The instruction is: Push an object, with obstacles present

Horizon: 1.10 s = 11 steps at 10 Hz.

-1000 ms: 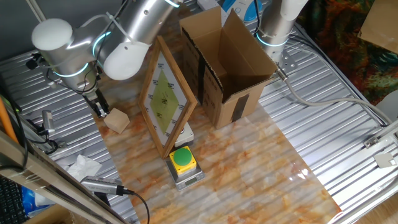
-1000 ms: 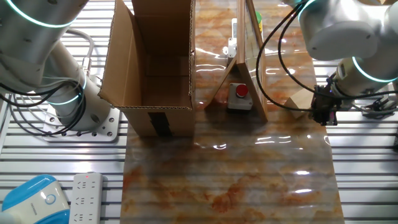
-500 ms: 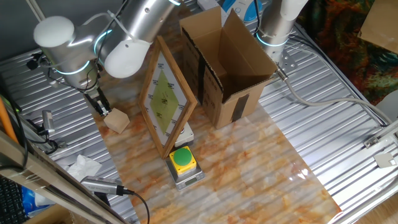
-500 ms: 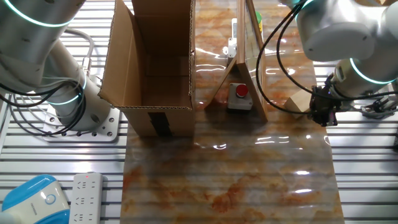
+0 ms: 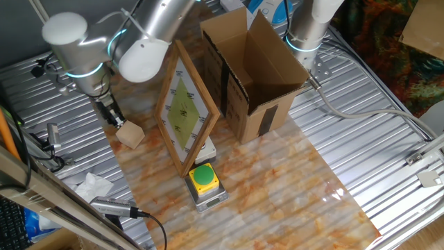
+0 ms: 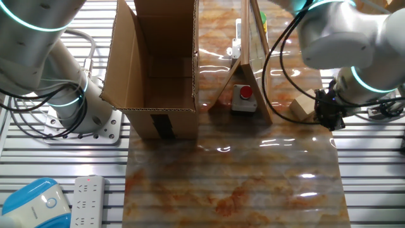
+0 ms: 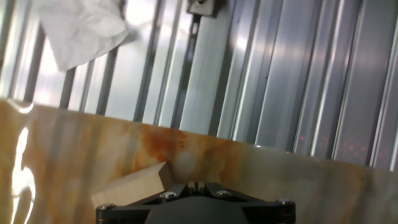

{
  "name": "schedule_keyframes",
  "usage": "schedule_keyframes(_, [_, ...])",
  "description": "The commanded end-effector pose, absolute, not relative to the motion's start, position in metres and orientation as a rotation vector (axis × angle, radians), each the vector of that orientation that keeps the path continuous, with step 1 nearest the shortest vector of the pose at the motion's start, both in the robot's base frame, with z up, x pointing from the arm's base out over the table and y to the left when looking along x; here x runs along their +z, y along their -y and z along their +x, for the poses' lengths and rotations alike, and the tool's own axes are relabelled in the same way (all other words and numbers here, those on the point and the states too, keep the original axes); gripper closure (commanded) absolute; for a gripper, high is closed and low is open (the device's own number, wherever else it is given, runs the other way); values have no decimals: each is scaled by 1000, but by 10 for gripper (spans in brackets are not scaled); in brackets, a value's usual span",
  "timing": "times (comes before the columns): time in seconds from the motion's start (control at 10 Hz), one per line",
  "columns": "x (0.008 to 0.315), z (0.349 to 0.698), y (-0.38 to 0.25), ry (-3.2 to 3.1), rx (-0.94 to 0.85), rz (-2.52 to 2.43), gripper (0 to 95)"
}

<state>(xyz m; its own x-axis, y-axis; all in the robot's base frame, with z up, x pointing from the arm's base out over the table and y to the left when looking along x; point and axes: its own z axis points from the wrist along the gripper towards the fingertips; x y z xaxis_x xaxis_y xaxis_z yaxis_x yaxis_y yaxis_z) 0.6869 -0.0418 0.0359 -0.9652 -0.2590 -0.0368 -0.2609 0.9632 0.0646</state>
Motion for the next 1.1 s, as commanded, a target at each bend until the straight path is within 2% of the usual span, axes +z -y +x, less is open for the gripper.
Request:
schedule_keyframes(0.1, [34,690,41,-3069,127,-469,950])
schedule_keyframes(1.1, [34,690,41,-3122,115,-508,950])
